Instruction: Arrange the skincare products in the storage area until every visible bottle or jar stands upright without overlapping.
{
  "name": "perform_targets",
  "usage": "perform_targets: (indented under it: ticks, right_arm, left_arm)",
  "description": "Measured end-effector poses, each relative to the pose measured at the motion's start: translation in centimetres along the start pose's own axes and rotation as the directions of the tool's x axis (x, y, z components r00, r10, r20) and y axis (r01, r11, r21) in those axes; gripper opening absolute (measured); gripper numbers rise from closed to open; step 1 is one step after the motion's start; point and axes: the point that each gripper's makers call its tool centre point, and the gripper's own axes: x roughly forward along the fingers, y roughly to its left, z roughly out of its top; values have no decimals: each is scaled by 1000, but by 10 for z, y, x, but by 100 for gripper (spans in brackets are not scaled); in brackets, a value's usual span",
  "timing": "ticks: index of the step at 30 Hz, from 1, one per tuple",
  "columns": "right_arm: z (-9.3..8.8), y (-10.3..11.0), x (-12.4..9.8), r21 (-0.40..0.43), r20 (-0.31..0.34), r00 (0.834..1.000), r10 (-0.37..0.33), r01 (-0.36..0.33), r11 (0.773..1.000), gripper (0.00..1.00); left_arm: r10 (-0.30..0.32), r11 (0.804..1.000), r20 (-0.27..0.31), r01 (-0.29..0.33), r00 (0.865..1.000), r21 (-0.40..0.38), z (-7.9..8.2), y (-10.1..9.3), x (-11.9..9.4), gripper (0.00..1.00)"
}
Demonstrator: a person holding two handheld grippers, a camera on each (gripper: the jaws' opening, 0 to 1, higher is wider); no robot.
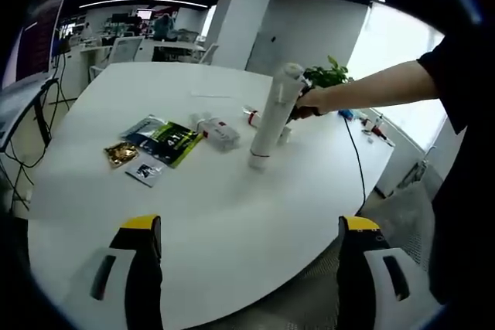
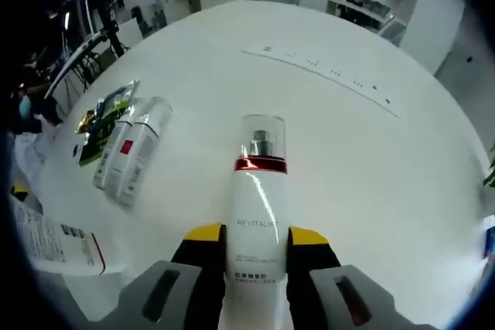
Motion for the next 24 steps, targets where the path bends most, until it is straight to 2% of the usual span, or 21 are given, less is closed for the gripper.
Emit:
perform_targets:
  ticks: [1, 3, 5, 9, 13, 16, 18, 23, 24]
  right_arm:
    - [1, -2, -1, 47, 27, 1000, -15, 14, 999, 20]
    - [-3, -4, -5, 39, 37, 999, -21, 20, 999, 19]
    - [-5, -4, -11, 17, 55, 998, -30, 29, 999, 19]
    - [-7, -3, -27, 59, 109, 994, -17, 10, 998, 19]
    - [-18, -1, -37, 50, 115, 993, -15, 9, 999, 19]
    - [-35, 4, -44, 74, 101, 995, -7, 0, 997, 19]
    - [-50, 6, -43, 57, 78, 997, -1, -3, 998, 19]
    - [-71, 23, -63, 141, 130, 992, 12, -31, 990, 19]
    - [-69, 15, -62, 145, 133, 991, 14, -33, 989, 19]
  left_arm:
    - [-7, 1000, -3, 7, 1000, 2, 0, 0, 0, 88]
    - [-9, 1000, -9, 9, 1000, -6, -1, 2, -2, 90]
    - [-5, 1000, 12, 6, 1000, -21, 2, 5, -4, 88]
    - [-12, 999, 26, 13, 1000, -39, 5, 4, -4, 88]
    - [-27, 999, 29, 28, 999, -35, 6, 0, -4, 87]
    - [-38, 999, 32, 39, 999, -22, 8, -5, -4, 87]
    - [-44, 999, 33, 45, 998, -16, 9, -8, -3, 87]
    - [-79, 997, 34, 79, 996, 1, 15, -22, -3, 86]
    - [-90, 996, 38, 90, 995, 1, 17, -24, -2, 86]
